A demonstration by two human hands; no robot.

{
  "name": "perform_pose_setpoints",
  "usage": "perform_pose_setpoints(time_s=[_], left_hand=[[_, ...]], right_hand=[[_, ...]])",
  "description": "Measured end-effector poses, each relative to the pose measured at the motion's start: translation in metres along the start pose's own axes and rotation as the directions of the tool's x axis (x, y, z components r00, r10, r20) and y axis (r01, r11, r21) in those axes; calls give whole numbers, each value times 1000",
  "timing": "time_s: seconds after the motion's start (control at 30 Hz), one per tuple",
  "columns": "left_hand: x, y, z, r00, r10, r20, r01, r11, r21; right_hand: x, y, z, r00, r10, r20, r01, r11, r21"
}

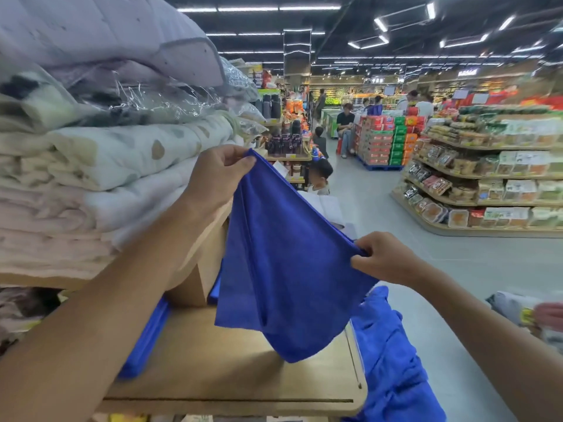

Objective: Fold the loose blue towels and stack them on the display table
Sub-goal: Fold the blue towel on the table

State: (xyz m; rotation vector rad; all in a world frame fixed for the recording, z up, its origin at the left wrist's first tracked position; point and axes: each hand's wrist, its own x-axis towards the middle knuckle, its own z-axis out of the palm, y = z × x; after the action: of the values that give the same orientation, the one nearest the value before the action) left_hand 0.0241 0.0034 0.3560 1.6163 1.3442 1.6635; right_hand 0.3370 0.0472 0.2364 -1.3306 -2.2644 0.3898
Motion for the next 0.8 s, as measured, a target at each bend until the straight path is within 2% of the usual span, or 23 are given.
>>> perform_pose_setpoints(time_s=[0.1, 0.27, 0.4, 0.47, 0.6, 0.67, 0.8], left_hand=[[2, 1, -6, 1000, -8, -16, 8, 1000, -13], [-8, -2, -19, 999, -17, -45, 16, 1000, -4], [-40, -8, -40, 988, 118, -102, -104, 985, 136], [-63, -15, -53, 982, 143, -121, -123, 980, 156], [-102, -30, -74, 984, 97, -149, -94, 995, 24], [-122, -36, -86, 985, 68, -159, -77, 996, -53], [-158, -55, -114, 992, -2, -126, -17, 988, -156]], right_hand=[[-9, 13, -6, 999, 38, -20, -38, 999, 16], [-27, 22, -24, 992, 63, -113, -38, 976, 215], [-49, 18, -43, 973, 136, -187, -19, 853, 522], [-59, 18, -51, 972, 139, -187, -8, 823, 568], [-74, 27, -59, 979, 58, -196, 51, 860, 508], [-82, 33, -61, 979, 87, -186, 28, 843, 538], [-94, 39, -46, 994, 91, -63, -32, 784, 620]])
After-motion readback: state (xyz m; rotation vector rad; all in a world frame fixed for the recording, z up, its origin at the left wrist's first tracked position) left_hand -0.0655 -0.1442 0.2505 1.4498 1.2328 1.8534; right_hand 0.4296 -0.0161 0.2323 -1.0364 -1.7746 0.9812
